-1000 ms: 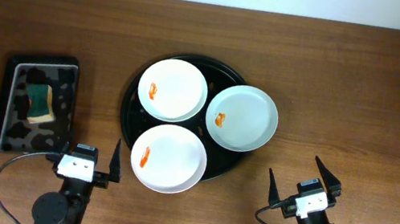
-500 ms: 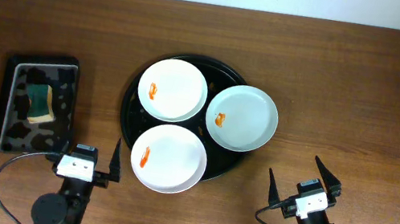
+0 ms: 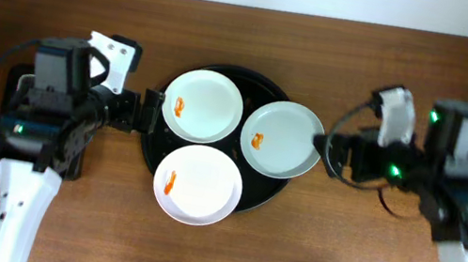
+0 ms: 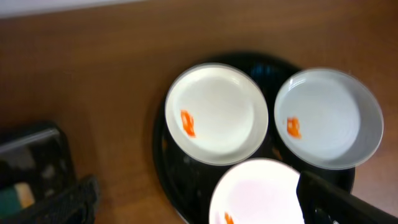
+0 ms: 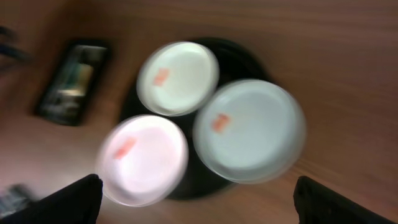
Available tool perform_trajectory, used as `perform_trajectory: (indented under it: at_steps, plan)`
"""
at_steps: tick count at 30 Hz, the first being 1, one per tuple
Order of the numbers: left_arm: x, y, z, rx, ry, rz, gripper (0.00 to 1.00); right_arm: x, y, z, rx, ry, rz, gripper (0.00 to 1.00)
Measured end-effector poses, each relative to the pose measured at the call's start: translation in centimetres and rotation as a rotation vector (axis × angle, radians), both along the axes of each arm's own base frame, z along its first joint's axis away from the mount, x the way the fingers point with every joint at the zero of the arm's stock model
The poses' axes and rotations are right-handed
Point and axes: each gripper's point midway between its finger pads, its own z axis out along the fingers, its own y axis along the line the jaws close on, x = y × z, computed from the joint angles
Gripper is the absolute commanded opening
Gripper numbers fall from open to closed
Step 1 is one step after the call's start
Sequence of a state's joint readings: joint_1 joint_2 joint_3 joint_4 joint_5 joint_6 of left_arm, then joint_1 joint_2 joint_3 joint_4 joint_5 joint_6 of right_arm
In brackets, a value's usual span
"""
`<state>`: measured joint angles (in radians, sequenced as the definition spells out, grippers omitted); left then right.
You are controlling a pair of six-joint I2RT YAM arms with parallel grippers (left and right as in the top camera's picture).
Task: Clean dirty plates on tray and stack at the side
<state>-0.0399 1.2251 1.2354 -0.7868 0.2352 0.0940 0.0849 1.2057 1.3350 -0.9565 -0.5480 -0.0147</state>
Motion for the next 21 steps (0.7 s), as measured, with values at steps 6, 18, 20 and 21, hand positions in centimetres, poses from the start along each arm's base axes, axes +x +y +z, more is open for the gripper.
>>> perform_trajectory:
  at_steps: [6,18,20,21]
  plan:
    - [-1.3,10.8,-3.8,-0.056,0.2,0.489,0.99,1.3,5.2,-5.1,0.074,0.216,0.146,0.99]
    - [-0.6,23.2,-13.0,0.12,0.406,0.822,0.75,0.5,6.3,-6.3,-0.019,0.241,0.135,0.99]
    - [-0.7,23.3,-15.3,0.147,0.472,0.789,0.52,0.5,6.0,-6.6,-0.035,0.246,0.123,0.99]
    - [-0.6,23.4,-17.2,0.156,0.518,0.771,0.49,0.5,5.9,-6.7,-0.044,0.246,0.117,0.99]
